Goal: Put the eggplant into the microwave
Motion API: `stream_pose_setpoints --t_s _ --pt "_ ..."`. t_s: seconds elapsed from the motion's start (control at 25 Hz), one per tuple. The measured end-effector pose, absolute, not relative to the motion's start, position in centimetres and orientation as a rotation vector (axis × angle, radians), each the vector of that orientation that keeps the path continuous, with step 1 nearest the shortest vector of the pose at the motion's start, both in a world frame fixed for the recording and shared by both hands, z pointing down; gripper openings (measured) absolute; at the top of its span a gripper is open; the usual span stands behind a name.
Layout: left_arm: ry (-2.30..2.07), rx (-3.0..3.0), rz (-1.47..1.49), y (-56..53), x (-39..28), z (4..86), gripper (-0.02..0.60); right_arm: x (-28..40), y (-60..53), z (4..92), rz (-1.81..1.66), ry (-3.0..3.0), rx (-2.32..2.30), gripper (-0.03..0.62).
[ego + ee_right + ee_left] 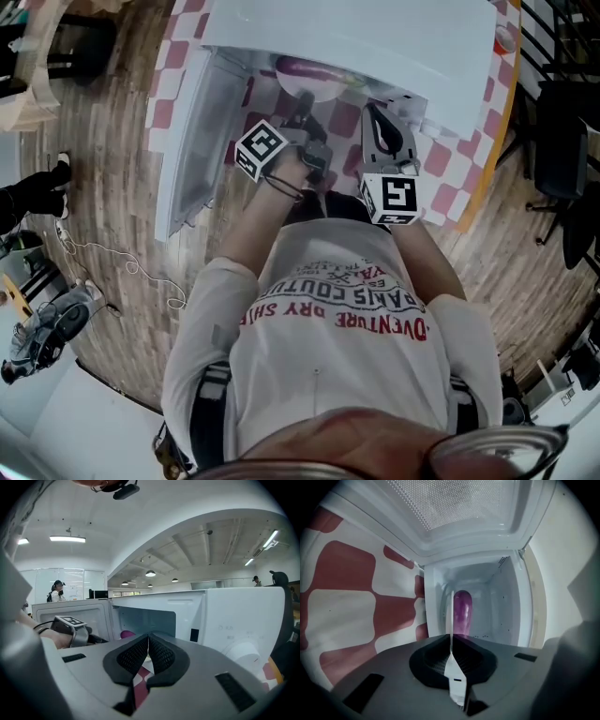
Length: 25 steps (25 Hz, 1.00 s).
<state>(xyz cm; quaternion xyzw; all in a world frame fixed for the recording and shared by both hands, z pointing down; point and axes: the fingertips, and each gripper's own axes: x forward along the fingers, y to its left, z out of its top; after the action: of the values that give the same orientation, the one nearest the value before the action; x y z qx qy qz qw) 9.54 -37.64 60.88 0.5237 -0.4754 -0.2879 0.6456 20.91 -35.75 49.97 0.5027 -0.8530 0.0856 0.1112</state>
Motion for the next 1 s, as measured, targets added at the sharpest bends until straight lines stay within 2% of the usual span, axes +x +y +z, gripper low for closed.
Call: stream_pose_setpoints --t_s 1.0 --pt "-1.174 1.173 -0.569 -42.4 8.8 63.4 0.037 20.0 -35.3 53.5 0.308 -2.439 1.493 0.026"
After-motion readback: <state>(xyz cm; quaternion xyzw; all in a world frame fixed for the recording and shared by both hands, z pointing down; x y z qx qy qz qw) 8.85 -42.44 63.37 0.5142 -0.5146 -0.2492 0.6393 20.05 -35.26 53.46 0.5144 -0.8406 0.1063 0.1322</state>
